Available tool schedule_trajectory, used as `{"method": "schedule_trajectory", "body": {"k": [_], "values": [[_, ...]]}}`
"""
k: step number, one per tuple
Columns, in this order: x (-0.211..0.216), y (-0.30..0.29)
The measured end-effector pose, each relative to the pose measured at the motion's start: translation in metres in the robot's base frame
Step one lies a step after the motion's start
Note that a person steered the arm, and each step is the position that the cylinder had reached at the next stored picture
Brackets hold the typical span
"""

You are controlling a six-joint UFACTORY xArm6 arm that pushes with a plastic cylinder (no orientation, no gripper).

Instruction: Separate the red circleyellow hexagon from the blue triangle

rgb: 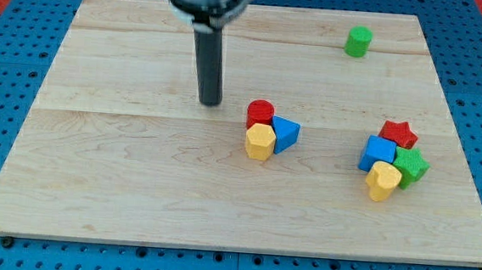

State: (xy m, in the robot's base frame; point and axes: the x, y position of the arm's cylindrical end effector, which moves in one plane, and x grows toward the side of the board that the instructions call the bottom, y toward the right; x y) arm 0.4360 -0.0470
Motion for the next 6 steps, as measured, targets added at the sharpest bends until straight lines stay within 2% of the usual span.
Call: {"method": "schedule_trajectory", "body": {"k": [2,4,6], "values": [[0.080,0.009],[0.083,0.091],[0.084,0.079]]}}
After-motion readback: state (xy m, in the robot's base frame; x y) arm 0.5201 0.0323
